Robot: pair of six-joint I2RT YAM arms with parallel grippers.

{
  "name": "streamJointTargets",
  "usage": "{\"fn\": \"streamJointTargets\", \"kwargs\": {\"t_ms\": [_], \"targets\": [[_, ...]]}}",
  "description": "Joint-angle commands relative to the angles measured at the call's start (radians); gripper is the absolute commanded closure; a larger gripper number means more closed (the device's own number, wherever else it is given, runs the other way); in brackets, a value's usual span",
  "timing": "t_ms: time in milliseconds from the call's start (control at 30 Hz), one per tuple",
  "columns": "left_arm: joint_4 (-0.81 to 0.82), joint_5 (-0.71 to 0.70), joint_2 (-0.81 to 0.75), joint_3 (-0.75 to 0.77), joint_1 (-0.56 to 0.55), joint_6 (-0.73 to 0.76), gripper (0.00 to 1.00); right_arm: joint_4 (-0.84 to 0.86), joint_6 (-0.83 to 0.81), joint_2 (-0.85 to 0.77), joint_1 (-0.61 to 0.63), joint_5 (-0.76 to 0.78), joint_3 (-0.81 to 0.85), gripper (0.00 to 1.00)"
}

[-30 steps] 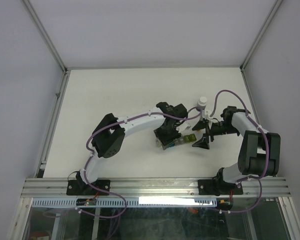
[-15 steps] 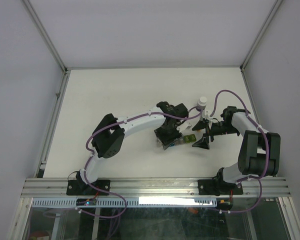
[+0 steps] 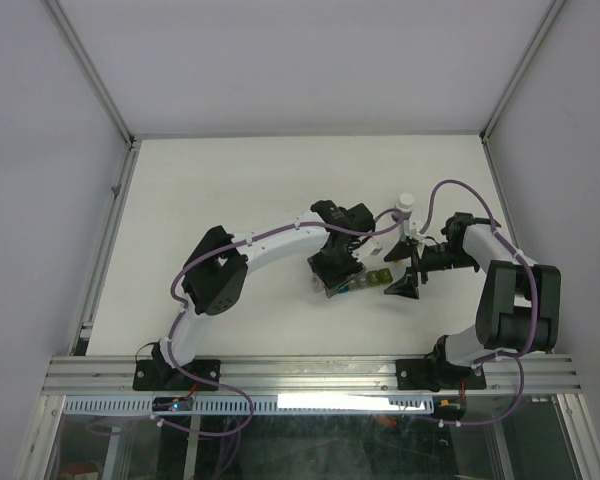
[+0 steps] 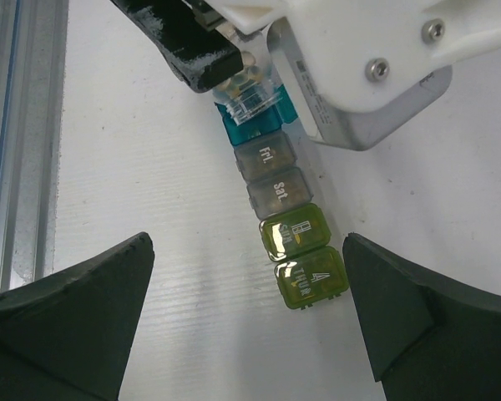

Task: Sort the pills into containers

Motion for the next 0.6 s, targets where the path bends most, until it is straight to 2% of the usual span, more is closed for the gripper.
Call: {"fn": "streamJointTargets", "kwargs": {"t_ms": [0, 67, 100, 167, 233, 333, 400, 500, 567], "targets": [[0.033, -0.017, -0.082, 0.015, -0.010, -0.005, 1.00, -0.017, -0.026, -0.009, -0.008, -0.046, 0.033, 0.00], [-0.018, -0.023, -0.059, 0.032, 0.021, -0.029, 1.00, -0.020, -0.025, -0.007, -0.008, -0.046, 0.035, 0.01], [-0.026, -0.011, -0.056, 0.051, 0.000, -0.033, 1.00, -0.021, -0.026, -0.007, -0.008, -0.045, 0.034, 0.00], [0.036, -0.014, -0.088, 0.001, -0.022, -0.011, 1.00, -0.019, -0.027, -0.005, -0.008, -0.047, 0.033, 0.01], [0.008, 0.005, -0.059, 0.010, 0.032, -0.032, 1.00, -0.024, -0.028, -0.006, -0.007, -0.046, 0.036, 0.01], [0.025, -0.017, -0.067, 0.043, -0.022, -0.014, 1.00, -0.018, -0.023, -0.011, -0.007, -0.046, 0.033, 0.01], [-0.017, -0.013, -0.041, 0.047, 0.028, -0.024, 1.00, -0.020, -0.025, -0.007, -0.008, -0.047, 0.036, 0.01], [0.008, -0.028, -0.056, 0.065, -0.016, -0.015, 1.00, -0.017, -0.025, -0.008, -0.008, -0.045, 0.033, 0.01], [-0.009, -0.034, -0.041, 0.041, 0.028, -0.024, 1.00, -0.020, -0.025, -0.006, -0.008, -0.047, 0.034, 0.01]]}}
